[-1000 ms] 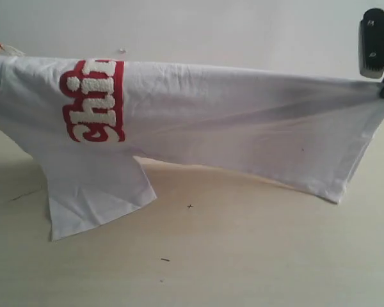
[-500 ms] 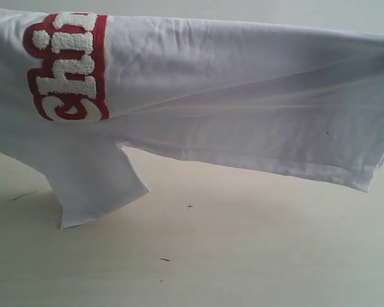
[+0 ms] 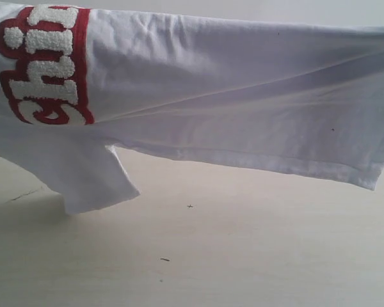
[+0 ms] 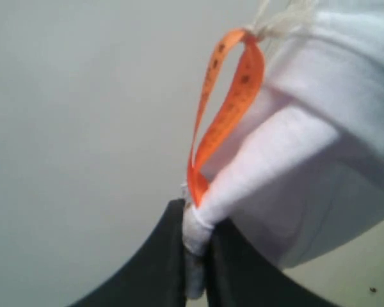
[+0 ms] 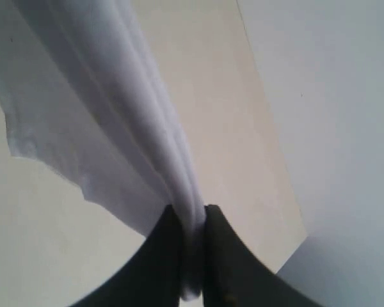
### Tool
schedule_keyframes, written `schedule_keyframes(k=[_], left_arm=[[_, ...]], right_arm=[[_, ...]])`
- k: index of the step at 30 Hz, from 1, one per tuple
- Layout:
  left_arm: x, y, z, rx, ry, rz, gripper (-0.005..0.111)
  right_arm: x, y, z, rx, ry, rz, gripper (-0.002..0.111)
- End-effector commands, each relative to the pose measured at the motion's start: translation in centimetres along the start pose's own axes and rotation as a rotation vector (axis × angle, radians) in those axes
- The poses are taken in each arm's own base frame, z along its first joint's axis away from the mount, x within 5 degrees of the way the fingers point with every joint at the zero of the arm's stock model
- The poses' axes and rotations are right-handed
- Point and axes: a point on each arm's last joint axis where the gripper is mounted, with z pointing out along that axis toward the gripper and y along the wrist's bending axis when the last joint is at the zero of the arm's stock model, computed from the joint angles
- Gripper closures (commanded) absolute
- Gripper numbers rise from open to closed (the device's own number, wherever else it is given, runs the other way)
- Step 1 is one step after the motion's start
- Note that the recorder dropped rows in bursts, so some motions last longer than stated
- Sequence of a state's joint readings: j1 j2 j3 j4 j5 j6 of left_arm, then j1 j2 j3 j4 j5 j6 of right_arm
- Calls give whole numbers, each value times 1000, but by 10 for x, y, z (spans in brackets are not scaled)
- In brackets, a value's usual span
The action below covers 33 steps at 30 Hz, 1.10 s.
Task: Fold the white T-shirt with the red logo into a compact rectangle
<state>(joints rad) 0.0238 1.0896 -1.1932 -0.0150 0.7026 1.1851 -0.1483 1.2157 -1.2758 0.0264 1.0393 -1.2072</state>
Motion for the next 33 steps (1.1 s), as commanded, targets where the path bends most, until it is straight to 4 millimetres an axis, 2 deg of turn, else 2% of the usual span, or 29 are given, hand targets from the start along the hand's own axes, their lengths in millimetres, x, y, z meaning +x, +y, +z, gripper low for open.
schedule_keyframes(k=[1,5,8,10,13,16,20,27,31,33], left_arm=[[0,0,1,-6,-3,-20,107],[3,-6,22,74,31,-18,107],[8,-15,56,183,77,2,107],[7,-10,61,125,63,30,107],[2,-1,55,49,31,74,107],[-2,8,47,52,27,67,107],[-4,12,30,54,27,6,107],[-4,8,-14,48,15,-70,107],[-6,-6,-40,106,14,-105,107],[-3,-10,-48,137,33,-99,107]], right_arm=[[1,0,4,-16,8,8,108],[1,1,23,-95,35,39,108],[4,1,62,-222,111,57,108],[2,-6,66,-160,93,41,108],[-1,-16,58,-101,75,33,108],[-4,-22,49,-94,72,36,108],[-7,-20,37,-123,55,98,108],[-14,-7,6,-175,-43,198,108],[-19,6,-23,-180,-152,266,108],[-14,18,-20,-204,-140,278,108]])
